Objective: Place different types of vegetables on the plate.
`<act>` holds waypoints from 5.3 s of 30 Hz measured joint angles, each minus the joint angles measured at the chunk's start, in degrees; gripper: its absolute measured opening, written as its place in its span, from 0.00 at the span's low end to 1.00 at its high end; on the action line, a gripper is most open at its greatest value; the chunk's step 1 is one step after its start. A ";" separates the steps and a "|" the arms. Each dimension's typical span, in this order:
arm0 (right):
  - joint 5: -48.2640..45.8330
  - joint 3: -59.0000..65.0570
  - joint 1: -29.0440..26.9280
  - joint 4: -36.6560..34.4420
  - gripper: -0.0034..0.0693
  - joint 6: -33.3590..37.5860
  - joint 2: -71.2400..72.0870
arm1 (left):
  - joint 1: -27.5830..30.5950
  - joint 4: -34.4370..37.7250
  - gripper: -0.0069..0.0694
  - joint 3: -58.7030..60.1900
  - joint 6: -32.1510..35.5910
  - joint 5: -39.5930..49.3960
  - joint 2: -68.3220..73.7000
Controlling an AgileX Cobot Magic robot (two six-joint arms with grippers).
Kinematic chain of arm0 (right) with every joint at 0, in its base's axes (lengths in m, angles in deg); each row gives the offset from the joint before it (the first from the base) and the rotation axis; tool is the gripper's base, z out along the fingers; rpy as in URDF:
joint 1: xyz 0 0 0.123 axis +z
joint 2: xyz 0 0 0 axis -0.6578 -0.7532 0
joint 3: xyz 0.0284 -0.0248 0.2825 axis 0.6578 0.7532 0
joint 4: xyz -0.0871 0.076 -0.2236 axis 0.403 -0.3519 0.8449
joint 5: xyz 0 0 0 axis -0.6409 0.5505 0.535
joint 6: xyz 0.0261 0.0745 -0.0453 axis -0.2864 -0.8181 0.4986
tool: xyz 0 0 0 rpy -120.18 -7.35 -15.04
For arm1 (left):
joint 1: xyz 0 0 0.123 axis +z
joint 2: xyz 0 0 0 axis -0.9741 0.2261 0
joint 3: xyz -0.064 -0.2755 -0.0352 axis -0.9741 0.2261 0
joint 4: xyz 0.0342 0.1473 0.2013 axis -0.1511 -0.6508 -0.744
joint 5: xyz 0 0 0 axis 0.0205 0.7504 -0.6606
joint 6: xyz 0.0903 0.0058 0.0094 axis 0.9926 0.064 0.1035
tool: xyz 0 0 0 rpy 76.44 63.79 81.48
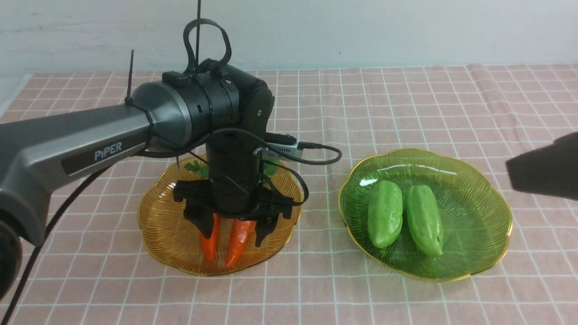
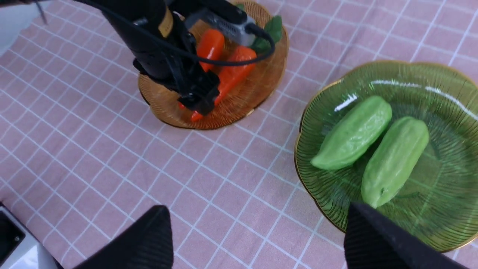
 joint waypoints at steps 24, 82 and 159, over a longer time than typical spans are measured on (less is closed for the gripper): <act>44.07 33.33 -0.05 32.91 0.03 -26.39 46.53 | 0.00 -3.82 0.09 6.56 4.22 -1.10 -38.96; 46.41 34.43 -0.05 33.42 0.02 -26.39 46.96 | 24.18 4.45 0.09 88.72 26.47 -51.65 -112.99; 49.45 67.09 -10.68 38.94 0.02 -26.60 48.87 | 24.44 4.45 0.09 88.96 27.34 -46.94 -113.58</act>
